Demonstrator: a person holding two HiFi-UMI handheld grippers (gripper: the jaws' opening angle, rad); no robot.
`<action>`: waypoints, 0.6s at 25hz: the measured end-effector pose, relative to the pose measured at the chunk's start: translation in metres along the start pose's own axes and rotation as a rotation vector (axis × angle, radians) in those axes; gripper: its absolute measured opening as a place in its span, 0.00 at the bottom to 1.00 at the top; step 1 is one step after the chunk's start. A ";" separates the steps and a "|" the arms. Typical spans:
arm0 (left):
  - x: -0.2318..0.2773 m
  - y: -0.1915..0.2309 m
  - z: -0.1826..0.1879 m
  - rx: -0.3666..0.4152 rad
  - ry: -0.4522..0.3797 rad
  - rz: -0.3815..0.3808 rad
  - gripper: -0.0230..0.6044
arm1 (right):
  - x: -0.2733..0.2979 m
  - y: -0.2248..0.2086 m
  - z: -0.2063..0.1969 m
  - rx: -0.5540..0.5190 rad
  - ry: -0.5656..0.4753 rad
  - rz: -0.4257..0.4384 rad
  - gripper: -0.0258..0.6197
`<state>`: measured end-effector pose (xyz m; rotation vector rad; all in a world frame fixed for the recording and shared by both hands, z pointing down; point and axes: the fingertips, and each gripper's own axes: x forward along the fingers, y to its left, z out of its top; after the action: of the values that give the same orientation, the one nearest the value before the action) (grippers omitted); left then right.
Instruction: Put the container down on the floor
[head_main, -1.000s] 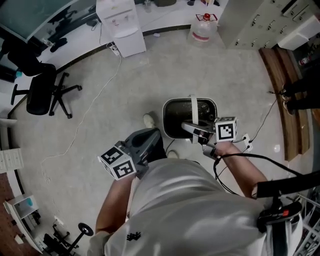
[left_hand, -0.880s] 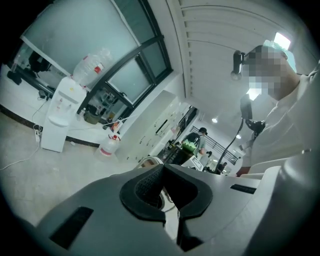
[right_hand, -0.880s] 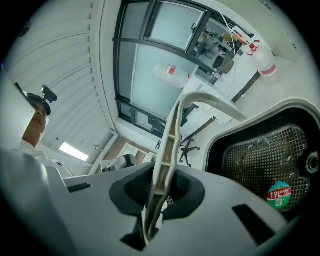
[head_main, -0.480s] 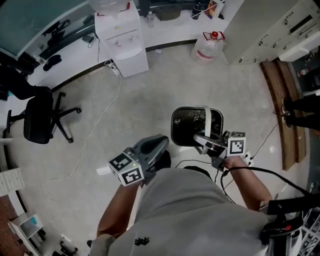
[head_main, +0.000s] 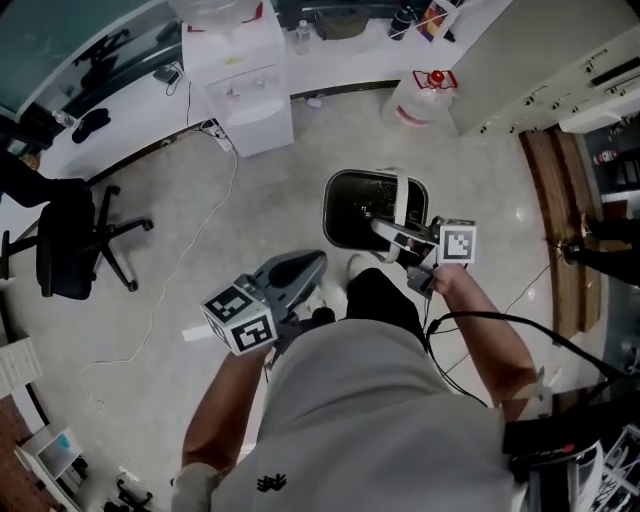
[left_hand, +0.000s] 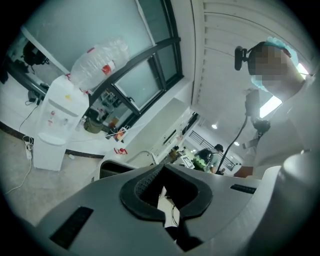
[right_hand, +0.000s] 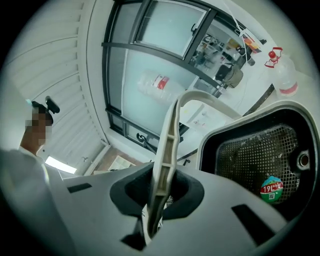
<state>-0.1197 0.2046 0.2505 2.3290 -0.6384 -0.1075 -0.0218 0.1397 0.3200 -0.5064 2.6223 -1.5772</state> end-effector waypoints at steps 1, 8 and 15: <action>0.004 0.008 0.005 -0.004 0.000 0.002 0.05 | 0.007 -0.008 0.010 0.003 0.003 0.007 0.07; 0.056 0.068 0.036 -0.041 -0.001 0.044 0.05 | 0.044 -0.091 0.074 0.067 0.057 0.038 0.07; 0.141 0.153 0.098 -0.057 -0.010 0.143 0.05 | 0.078 -0.215 0.168 0.036 0.187 -0.014 0.07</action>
<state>-0.0841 -0.0190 0.2931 2.2215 -0.7949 -0.0709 -0.0068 -0.1195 0.4356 -0.3944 2.7212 -1.7532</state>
